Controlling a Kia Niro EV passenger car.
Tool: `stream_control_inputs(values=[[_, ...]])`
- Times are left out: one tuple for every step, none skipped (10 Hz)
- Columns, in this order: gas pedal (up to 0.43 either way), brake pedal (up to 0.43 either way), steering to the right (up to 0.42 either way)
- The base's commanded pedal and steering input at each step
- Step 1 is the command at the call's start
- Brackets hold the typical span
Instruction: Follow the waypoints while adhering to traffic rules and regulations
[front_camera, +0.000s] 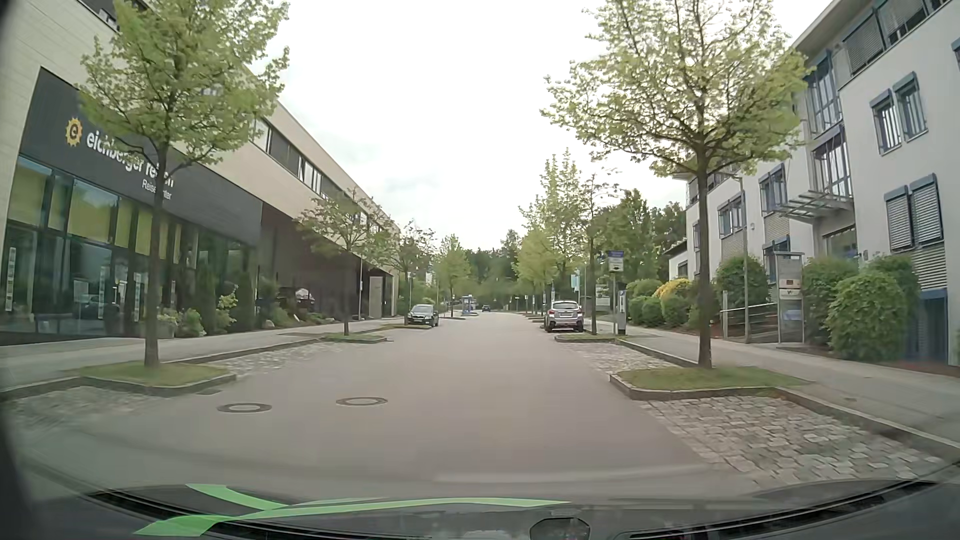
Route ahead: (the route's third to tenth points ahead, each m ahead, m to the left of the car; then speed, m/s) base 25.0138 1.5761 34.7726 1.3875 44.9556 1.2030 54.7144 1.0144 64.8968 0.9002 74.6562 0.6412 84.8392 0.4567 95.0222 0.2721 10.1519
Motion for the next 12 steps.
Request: stream_control_inputs(values=[[0.138, 0.0, -0.006], [0.138, 0.0, -0.006], [0.138, 0.0, -0.005], [0.138, 0.0, -0.006], [0.138, 0.0, -0.005], [0.138, 0.0, -0.005], [0.138, 0.0, -0.005], [0.138, 0.0, -0.006], [0.138, 0.0, -0.005], [0.138, 0.0, -0.005], [0.138, 0.0, -0.005], [0.138, 0.0, -0.005]])
